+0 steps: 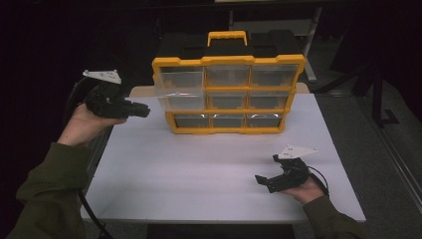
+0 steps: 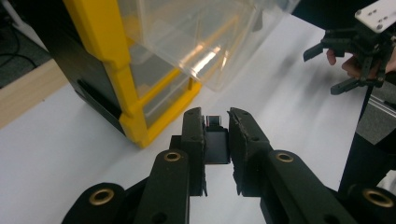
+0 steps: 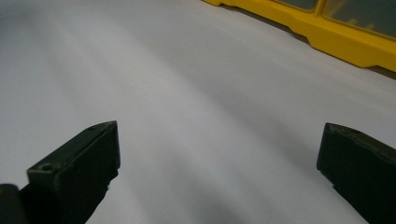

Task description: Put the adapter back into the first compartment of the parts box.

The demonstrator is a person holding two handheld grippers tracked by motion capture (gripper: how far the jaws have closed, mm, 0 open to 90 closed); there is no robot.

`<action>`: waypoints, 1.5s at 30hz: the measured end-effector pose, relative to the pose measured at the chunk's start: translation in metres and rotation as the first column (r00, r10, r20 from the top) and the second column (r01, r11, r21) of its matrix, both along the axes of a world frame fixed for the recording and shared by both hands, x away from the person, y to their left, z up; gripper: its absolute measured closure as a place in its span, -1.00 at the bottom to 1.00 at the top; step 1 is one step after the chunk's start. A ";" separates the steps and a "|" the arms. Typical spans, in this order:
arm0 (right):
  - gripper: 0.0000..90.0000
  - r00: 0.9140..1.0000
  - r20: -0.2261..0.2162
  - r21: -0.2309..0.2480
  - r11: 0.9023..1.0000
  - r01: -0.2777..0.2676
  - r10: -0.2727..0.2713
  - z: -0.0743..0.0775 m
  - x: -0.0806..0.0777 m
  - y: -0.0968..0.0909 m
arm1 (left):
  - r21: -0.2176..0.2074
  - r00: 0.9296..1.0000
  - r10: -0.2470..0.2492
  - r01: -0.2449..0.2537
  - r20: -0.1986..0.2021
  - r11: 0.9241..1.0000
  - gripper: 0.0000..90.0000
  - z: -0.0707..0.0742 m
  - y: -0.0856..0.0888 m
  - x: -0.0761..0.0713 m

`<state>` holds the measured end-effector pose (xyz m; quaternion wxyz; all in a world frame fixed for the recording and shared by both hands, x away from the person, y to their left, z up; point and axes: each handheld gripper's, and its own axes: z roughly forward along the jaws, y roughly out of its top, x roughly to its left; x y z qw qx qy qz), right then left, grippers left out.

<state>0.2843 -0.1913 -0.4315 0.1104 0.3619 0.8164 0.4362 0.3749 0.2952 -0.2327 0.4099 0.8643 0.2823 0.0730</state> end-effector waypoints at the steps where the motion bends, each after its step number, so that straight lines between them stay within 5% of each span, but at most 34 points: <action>1: -1.00 1.000 -0.001 0.000 1.000 0.001 -0.001 0.000 0.000 0.000 | -0.001 1.000 0.000 0.000 0.002 1.000 0.69 0.003 0.000 0.001; 26: -1.00 1.000 -0.003 0.000 1.000 0.002 -0.002 0.000 0.000 0.000 | -0.034 0.997 -0.039 0.041 0.064 0.999 0.69 0.070 -0.007 0.016; 45: -1.00 1.000 -0.002 0.000 1.000 0.002 -0.002 0.000 0.000 0.000 | -0.034 0.995 -0.080 0.082 0.063 0.996 0.69 0.074 -0.041 0.031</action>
